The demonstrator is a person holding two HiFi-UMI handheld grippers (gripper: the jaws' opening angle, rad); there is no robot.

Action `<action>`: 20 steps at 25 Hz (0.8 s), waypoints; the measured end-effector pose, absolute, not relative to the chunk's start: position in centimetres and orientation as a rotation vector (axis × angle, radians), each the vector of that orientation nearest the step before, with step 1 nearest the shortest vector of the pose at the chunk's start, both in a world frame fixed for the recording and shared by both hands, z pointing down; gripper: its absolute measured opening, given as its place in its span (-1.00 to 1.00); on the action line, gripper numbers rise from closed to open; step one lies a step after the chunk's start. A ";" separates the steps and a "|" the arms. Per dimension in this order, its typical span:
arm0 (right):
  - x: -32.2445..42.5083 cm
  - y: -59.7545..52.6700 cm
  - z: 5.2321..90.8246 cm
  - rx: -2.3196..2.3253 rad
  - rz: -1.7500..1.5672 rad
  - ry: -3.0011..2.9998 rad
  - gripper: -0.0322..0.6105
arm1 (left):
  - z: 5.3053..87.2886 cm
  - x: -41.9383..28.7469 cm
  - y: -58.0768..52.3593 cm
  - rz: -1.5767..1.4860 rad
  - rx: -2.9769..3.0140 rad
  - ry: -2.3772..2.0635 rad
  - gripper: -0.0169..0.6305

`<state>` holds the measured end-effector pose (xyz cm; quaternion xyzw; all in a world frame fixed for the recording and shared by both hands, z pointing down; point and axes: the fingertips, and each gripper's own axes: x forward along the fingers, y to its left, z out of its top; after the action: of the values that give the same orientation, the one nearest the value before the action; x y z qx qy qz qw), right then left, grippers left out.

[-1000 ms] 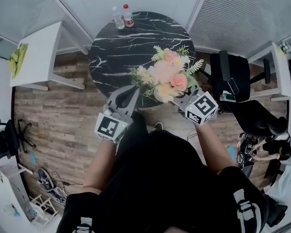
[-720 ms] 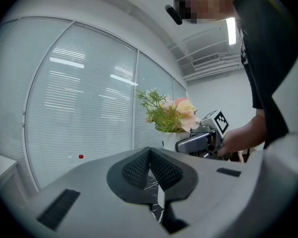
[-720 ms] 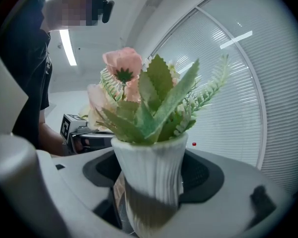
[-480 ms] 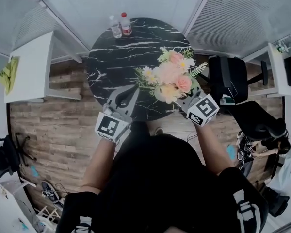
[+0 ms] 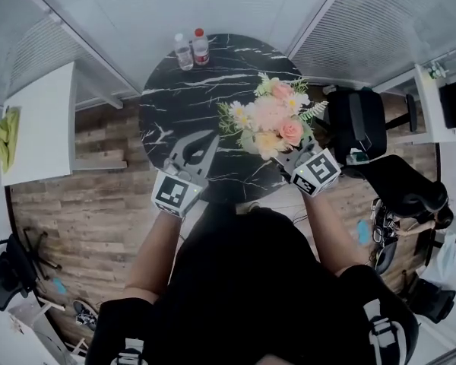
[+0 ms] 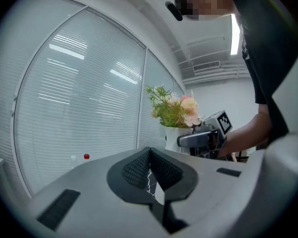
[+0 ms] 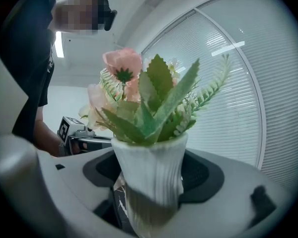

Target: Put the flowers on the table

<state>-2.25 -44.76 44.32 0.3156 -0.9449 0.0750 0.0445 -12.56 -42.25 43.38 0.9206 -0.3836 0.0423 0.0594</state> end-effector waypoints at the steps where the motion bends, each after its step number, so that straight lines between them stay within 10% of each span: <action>1: -2.5 -45.4 44.5 0.987 0.227 -2.885 0.21 | 43.8 -13.0 -42.8 0.127 2.786 -1.152 -0.91; 20: -3.5 -56.8 51.7 1.148 0.157 -2.807 0.21 | 50.2 -13.4 -52.6 0.154 2.786 -1.113 -0.91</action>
<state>-3.54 -56.83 51.69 0.3774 -0.9231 0.0515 0.0522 -13.38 -52.59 50.23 0.9252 -0.3696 0.0513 0.0690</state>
